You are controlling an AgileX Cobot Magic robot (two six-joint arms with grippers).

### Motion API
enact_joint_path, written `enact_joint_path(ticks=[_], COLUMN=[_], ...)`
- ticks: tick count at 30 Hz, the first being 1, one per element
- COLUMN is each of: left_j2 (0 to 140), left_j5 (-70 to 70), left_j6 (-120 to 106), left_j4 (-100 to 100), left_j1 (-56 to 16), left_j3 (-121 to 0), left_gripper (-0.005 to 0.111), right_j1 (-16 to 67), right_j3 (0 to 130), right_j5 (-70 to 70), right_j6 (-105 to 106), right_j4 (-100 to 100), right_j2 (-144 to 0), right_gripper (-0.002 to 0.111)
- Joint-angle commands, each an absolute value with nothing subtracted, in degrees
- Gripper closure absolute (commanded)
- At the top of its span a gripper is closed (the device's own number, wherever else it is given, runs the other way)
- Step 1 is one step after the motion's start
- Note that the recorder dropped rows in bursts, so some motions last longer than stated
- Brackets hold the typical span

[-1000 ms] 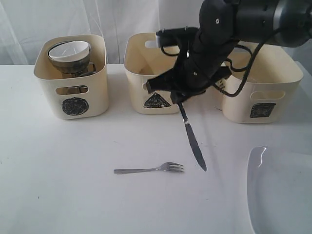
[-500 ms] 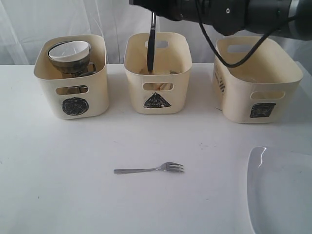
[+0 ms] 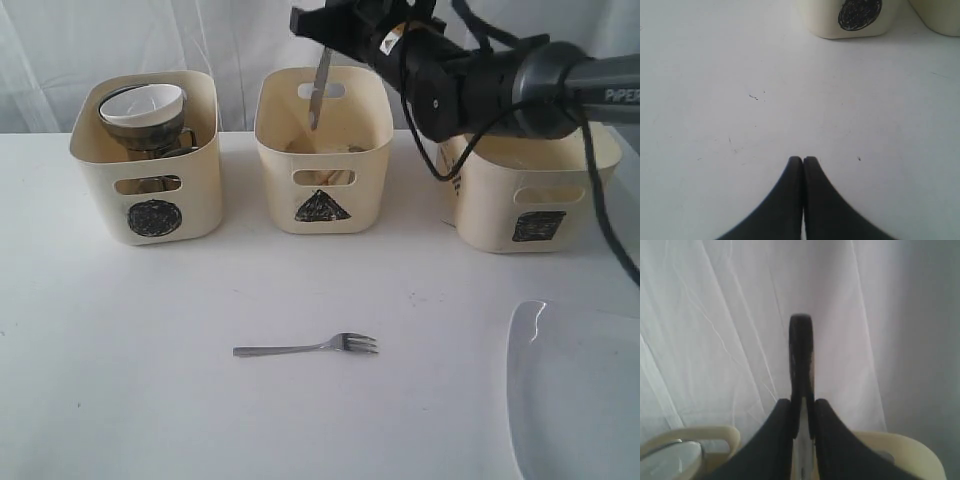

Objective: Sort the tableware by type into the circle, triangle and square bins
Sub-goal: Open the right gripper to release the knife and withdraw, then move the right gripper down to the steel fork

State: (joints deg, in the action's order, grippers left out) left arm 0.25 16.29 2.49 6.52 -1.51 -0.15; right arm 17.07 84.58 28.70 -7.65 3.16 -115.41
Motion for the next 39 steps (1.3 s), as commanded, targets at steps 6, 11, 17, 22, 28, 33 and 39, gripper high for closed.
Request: enact_joint_path(ticks=[6, 11, 17, 22, 28, 33, 39], left_j2=[0.0, 0.0, 0.0, 0.0, 0.0, 0.0, 0.0], left_j5=[16.3, 16.3, 16.3, 16.3, 16.3, 16.3, 16.3], left_j6=[2.6, 2.6, 2.6, 2.6, 2.6, 2.6, 2.6], left_j4=[6.8, 6.8, 6.8, 6.8, 6.8, 6.8, 6.8], left_j1=[-1.9, -1.9, -1.9, -1.9, -1.9, -1.9, -1.9], left_j3=[0.0, 0.0, 0.0, 0.0, 0.0, 0.0, 0.0], left_gripper=[0.107, 0.107, 0.107, 0.107, 0.107, 0.107, 0.107], right_j1=[16.0, 16.0, 16.0, 16.0, 16.0, 18.5, 22.9], right_j3=[84.6, 84.6, 84.6, 84.6, 84.6, 84.6, 84.5], right_j5=[32.9, 32.9, 28.8, 9.8, -19.9, -39.9, -62.4], right_j6=[0.0, 0.0, 0.0, 0.0, 0.3, 19.8, 39.0], right_j4=[4.1, 4.1, 4.1, 4.1, 4.1, 6.7, 18.3], right_j2=[-120.0, -119.9, -116.7, -109.6, -100.7, -95.5, -96.9], right_gripper=[0.086, 0.065, 0.061, 0.063, 0.083, 0.108, 0.108])
